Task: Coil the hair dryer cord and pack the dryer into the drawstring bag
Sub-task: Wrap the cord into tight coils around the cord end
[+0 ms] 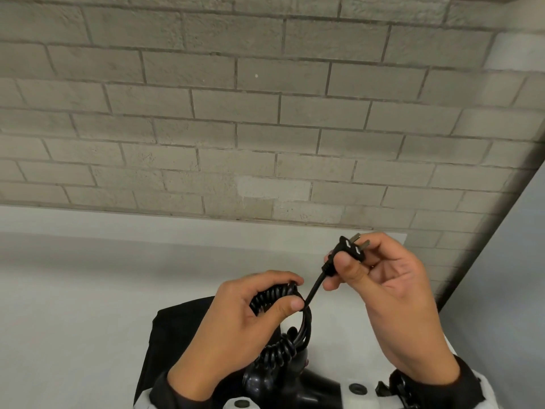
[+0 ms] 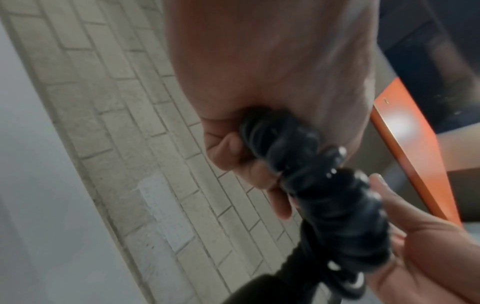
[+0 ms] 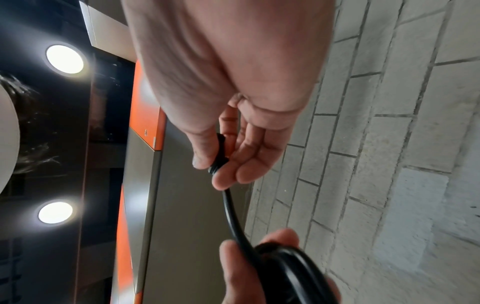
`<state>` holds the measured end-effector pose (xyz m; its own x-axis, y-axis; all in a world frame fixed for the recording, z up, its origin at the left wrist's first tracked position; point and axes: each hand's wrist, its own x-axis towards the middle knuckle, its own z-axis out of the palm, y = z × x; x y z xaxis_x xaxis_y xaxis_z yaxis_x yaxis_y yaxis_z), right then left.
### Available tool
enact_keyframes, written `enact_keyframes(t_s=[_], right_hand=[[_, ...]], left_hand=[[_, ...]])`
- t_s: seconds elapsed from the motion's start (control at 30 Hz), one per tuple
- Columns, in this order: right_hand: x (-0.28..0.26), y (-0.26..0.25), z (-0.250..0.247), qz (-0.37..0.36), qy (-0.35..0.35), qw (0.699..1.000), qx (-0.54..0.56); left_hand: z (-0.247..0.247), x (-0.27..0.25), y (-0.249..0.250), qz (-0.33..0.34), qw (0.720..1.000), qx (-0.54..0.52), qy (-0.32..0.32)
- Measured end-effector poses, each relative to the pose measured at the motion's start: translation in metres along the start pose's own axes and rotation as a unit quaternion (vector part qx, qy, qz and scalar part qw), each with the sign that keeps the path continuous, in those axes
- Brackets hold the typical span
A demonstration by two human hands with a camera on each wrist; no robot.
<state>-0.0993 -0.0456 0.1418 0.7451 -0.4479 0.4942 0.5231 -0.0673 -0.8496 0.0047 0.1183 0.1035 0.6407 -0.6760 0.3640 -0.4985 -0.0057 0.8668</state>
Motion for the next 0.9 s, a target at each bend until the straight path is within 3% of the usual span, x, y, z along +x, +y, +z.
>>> enact_keyframes(t_s=[0.3, 0.43, 0.73, 0.9], right_hand=[[0.009, -0.001, -0.003, 0.009, 0.025, 0.999, 0.029], [0.006, 0.0, -0.004, 0.017, 0.031, 0.999, 0.026], [0.016, -0.016, -0.001, 0.01, 0.037, 0.999, 0.031], [0.016, -0.001, -0.007, 0.069, 0.06, 0.994, 0.059]], left_hand=[[-0.004, -0.002, 0.001, 0.052, 0.982, 0.178, -0.02], [-0.005, -0.005, 0.006, 0.047, 0.983, 0.175, -0.022], [-0.004, -0.001, 0.015, 0.118, 0.966, 0.227, -0.029], [-0.004, -0.003, 0.01, 0.107, 0.966, 0.234, -0.039]])
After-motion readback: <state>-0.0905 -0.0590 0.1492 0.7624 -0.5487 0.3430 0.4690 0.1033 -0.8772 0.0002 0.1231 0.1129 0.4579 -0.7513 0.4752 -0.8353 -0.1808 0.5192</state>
